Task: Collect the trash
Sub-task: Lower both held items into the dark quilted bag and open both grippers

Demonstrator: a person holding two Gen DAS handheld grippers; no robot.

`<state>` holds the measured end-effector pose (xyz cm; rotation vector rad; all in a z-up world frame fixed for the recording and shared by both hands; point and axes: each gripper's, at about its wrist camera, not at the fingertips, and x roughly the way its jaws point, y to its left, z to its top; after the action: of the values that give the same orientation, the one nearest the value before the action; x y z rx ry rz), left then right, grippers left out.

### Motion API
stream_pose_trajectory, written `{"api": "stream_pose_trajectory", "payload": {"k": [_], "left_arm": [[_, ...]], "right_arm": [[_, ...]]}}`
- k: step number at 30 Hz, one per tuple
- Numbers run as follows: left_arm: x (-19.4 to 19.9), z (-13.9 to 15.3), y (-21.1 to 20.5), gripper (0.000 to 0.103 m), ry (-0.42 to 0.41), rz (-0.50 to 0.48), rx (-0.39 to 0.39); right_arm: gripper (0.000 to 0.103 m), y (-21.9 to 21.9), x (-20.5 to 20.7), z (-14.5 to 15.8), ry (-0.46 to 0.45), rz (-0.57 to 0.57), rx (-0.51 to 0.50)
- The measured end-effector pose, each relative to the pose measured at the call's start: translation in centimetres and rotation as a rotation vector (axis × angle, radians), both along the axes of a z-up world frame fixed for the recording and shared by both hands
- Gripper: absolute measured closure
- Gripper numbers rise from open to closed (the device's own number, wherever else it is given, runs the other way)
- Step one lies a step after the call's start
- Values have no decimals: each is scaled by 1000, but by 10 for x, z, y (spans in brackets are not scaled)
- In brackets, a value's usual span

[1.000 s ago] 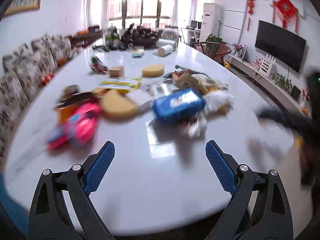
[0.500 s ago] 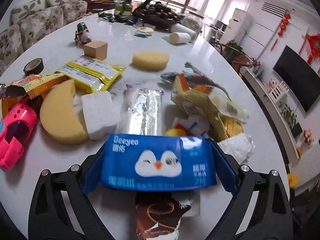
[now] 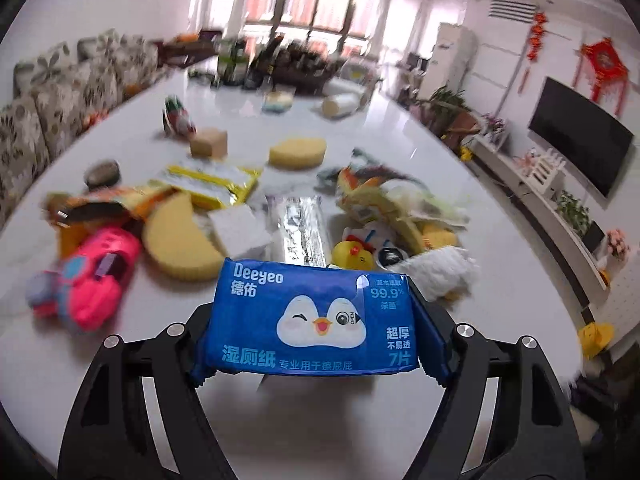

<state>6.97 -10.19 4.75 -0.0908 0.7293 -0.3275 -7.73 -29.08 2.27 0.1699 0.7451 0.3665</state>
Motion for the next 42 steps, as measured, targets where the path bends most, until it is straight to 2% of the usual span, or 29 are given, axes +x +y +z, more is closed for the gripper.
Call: {"api": "stream_pose_trajectory", "payload": {"k": [5, 7, 9, 13, 16, 18, 20, 21, 23, 25, 26, 29, 32, 36, 39, 42], "left_arm": [[-86, 32, 34, 28, -135, -88, 29], [-108, 34, 44, 28, -151, -119, 54], [-137, 25, 59, 28, -131, -138, 81], [-169, -18, 83, 28, -18, -142, 104], [-182, -73, 98, 27, 120, -166, 154], [-181, -124, 103, 26, 259, -199, 183], [-176, -161, 107, 23, 355, -214, 188], [-174, -178, 109, 22, 396, -219, 191], [-165, -217, 111, 22, 504, -224, 219], [-159, -238, 114, 22, 572, -222, 223], [-157, -246, 116, 22, 602, -219, 226], [-154, -250, 122, 20, 618, -236, 200], [-148, -253, 125, 16, 650, -261, 171], [-141, -255, 123, 15, 698, -278, 143], [-154, -254, 115, 15, 686, -282, 176], [-161, -239, 118, 15, 642, -283, 142]], "right_arm": [[63, 24, -22, 21, -58, 75, 14], [63, 39, -35, 26, -71, 135, 13], [63, 58, -49, 24, -70, 201, -16], [63, 95, -68, -8, 19, 345, -58], [63, 117, -71, -52, 144, 425, -66], [63, 131, -68, -86, 225, 465, -101], [53, 142, -60, -118, 299, 491, -128], [42, 147, -54, -137, 341, 497, -145], [40, 152, -42, -169, 413, 480, -184], [40, 152, -36, -179, 442, 462, -200], [40, 151, -35, -177, 443, 455, -194], [40, 146, -41, -158, 402, 463, -186], [32, 134, -49, -133, 332, 458, -187], [31, 119, -45, -123, 325, 410, -145], [31, 108, -46, -121, 320, 374, -134], [33, 101, -51, -101, 269, 357, -115]]}}
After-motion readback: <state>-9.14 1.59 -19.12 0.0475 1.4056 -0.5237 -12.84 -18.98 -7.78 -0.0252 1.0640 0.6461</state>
